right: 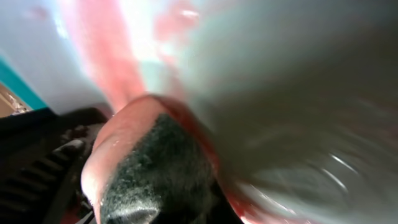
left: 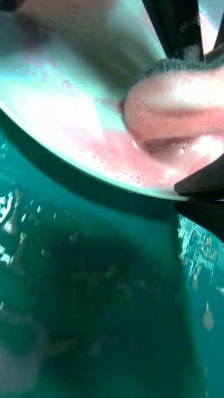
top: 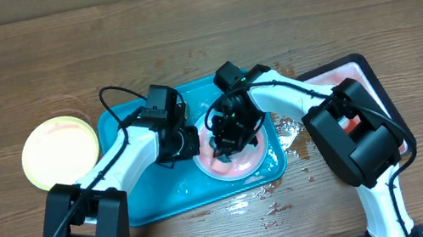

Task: Clean dirty plates on tray and stack at the side
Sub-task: 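Continue scrubbing the white plate's center with the right gripper sponge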

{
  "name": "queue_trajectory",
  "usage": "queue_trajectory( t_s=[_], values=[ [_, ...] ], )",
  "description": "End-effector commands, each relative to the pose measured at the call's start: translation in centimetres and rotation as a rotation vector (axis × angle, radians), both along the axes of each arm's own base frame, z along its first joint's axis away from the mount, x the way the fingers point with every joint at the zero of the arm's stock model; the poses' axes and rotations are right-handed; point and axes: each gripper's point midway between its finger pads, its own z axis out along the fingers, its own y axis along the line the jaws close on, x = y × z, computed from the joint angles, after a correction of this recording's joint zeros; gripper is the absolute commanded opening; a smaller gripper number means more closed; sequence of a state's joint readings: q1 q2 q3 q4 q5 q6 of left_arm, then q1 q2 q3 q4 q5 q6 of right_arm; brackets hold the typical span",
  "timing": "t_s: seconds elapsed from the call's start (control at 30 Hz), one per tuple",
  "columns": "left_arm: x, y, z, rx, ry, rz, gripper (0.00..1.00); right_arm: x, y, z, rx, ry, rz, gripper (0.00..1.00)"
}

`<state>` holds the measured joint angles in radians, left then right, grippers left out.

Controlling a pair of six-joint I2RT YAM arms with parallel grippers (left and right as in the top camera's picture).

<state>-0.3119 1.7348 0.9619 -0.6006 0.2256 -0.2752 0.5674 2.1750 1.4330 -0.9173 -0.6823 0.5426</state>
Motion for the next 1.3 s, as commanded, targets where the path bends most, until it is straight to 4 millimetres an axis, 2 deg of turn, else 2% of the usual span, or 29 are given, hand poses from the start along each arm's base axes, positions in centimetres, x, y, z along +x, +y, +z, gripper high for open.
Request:
queue_trajectory(
  t_s=[0.0, 0.13, 0.27, 0.6, 0.93, 1.13, 1.27],
  values=[
    [-0.1, 0.4, -0.5, 0.029, -0.001, -0.031, 0.04, -0.4, -6.7, -5.4, -0.313, 0.021, -0.025, 0.04],
    [-0.1, 0.4, -0.5, 0.029, -0.001, -0.030, 0.04, 0.3, -9.1, -5.6, -0.403, 0.003, -0.042, 0.04],
    [-0.1, 0.4, -0.5, 0.028, 0.000, -0.027, 0.04, 1.2, -10.7, -5.2, -0.472, -0.031, -0.045, 0.04],
    [-0.1, 0.4, -0.5, 0.029, 0.000, -0.027, 0.04, 5.6, -12.9, -2.5, -0.626, -0.234, -0.045, 0.04],
    [-0.1, 0.4, -0.5, 0.029, 0.000, -0.027, 0.04, 7.9, -15.6, -2.2, -0.791, -0.356, -0.064, 0.04],
    [-0.2, 0.4, -0.5, 0.030, 0.004, -0.027, 0.04, 8.8, -15.4, -1.4, -0.790, -0.385, -0.069, 0.04],
    [-0.2, 0.4, -0.5, 0.030, 0.003, -0.027, 0.04, 9.0, -13.7, -0.3, -0.725, -0.397, -0.023, 0.04]
  ],
)
